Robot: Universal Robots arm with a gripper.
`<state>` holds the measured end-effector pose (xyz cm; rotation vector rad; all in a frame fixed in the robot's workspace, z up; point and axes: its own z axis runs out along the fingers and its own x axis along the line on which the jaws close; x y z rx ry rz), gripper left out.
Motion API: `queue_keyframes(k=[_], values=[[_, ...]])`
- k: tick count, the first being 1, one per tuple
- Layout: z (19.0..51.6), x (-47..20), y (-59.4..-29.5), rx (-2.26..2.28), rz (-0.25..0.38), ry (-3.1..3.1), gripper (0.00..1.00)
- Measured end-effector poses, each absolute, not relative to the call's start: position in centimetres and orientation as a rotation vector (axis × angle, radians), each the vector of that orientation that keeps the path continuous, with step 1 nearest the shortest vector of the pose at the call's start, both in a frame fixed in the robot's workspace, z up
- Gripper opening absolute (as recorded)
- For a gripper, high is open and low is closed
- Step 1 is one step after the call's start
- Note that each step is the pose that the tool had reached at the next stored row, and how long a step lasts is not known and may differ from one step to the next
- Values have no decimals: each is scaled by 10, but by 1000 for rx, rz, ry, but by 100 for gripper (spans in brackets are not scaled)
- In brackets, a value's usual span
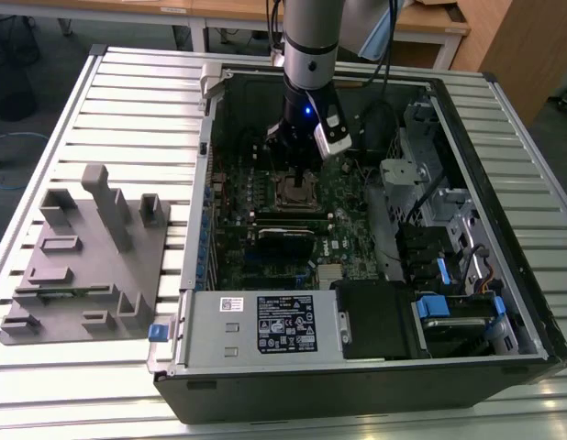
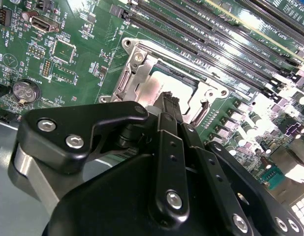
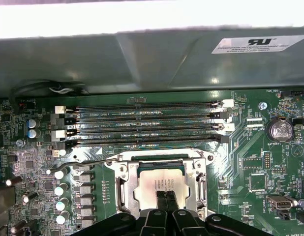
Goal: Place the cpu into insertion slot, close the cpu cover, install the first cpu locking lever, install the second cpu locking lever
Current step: 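Install the first cpu locking lever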
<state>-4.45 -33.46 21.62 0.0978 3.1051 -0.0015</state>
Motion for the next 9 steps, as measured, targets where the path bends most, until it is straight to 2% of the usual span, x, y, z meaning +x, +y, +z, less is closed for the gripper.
queue_keyframes(k=[9], values=[[220, -45, -335, 98, -2, 3105, 10]])
